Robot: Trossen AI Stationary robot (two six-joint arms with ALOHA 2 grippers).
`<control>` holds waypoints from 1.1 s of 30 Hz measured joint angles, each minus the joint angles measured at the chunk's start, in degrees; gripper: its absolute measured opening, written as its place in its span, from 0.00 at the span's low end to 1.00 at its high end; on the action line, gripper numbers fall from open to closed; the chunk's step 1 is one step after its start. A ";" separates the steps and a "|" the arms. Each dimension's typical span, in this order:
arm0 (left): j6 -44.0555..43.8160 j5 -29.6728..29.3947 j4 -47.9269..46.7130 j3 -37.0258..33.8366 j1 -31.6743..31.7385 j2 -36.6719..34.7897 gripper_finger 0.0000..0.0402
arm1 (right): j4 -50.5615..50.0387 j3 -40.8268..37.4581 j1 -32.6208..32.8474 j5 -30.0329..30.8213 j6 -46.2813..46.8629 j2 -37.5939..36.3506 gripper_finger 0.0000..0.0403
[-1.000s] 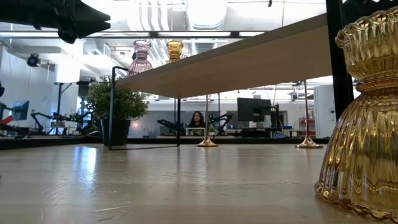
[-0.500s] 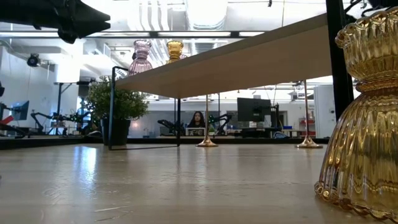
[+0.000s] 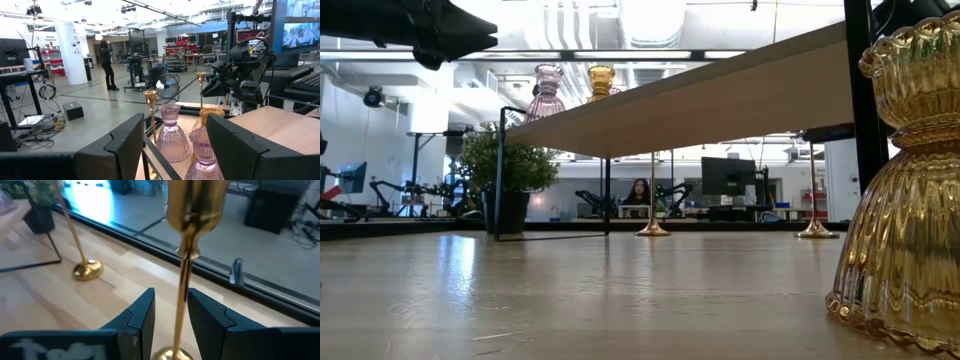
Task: Pick & Place candle stick holders
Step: Put the top right gold candle holder on the shelf
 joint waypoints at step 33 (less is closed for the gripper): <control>-0.87 0.02 -0.87 0.00 -0.02 0.02 0.55 | 4.37 16.50 -3.04 -4.42 -14.23 2.37 0.02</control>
